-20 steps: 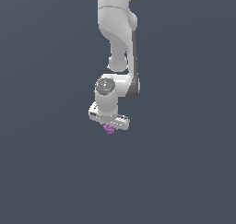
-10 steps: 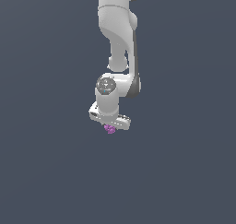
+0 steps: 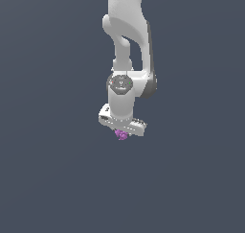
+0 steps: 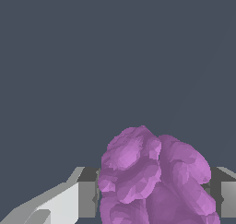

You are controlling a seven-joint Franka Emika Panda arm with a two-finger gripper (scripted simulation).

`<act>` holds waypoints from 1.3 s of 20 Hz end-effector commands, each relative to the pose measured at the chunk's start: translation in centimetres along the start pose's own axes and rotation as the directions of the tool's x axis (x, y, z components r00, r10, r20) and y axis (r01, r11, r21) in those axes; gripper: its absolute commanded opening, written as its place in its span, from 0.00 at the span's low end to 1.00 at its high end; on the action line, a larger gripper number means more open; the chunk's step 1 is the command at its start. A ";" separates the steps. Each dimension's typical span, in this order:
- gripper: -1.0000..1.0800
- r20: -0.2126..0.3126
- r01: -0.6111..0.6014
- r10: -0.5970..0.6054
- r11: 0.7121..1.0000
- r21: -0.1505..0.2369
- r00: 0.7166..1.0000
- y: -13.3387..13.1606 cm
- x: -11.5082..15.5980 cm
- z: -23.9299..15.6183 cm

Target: Pick up the object and move it to a goal position.

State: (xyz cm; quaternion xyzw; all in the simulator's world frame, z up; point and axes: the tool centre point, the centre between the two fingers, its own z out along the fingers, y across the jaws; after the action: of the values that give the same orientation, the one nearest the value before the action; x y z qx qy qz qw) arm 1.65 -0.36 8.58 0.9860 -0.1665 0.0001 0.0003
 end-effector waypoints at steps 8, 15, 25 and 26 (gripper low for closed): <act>0.00 -0.001 0.000 0.000 1.000 0.000 1.000 -7.0 1.8 -6.7; 0.00 0.000 0.000 0.000 1.000 -0.001 1.000 -11.5 3.2 -10.9; 0.00 0.000 0.000 0.000 1.000 0.000 1.000 -15.1 4.4 -14.2; 0.00 0.000 0.000 0.000 1.000 0.000 1.000 -15.3 4.5 -14.4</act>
State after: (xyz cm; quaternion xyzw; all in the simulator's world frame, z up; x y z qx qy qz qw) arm 10.66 12.32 22.64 0.9861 -0.1663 0.0003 0.0001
